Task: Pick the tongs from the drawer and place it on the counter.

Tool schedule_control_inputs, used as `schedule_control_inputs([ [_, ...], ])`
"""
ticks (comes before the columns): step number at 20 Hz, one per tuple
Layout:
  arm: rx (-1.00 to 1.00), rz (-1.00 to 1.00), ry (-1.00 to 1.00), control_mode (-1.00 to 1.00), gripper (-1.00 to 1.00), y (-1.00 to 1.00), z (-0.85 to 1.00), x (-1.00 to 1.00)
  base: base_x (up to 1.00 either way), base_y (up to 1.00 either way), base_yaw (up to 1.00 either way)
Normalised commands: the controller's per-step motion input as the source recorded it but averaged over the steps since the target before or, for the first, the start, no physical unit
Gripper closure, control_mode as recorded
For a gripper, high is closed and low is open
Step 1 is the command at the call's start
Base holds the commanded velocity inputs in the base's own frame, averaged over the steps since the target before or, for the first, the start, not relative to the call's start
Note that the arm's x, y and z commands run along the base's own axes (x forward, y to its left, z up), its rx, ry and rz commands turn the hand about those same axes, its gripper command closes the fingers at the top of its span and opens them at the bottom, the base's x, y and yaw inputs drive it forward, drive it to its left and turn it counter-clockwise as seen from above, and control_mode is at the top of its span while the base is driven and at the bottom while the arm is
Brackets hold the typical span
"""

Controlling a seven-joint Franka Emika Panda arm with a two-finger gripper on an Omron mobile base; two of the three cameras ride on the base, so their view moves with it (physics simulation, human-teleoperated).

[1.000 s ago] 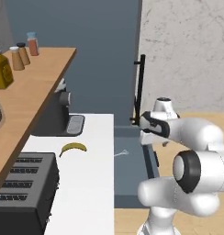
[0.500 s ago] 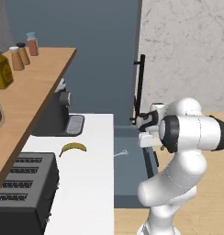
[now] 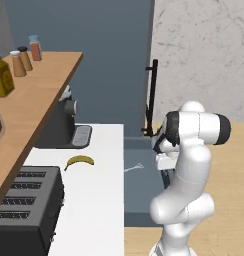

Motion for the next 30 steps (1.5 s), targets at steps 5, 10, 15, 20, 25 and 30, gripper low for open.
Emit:
schedule_control_inputs([
  [5, 0.06, 0.0, 0.11, -1.0, -1.0, -1.0, -0.52, -0.85, 0.0, 0.0, 0.0],
  [10, 0.09, 0.03, 0.0, -1.0, -1.0, -1.0, -0.34, -0.94, 0.0, 0.0, 0.0],
  [15, 0.04, 0.0, -0.08, -1.0, -1.0, -0.71, 0.33, -0.37, 0.0, 0.0, 0.0],
  [20, 0.0, -0.05, -0.28, -1.0, -1.0, 0.54, 1.0, -0.03, 0.0, 0.0, 0.0],
  [25, 0.0, -0.33, -0.1, -1.0, -1.0, 1.0, 0.61, 0.02, 0.0, 0.0, 0.0],
  [30, 0.0, -0.62, 0.13, -1.0, -1.0, 0.96, -0.03, 0.12, 0.0, 0.0, 0.0],
])
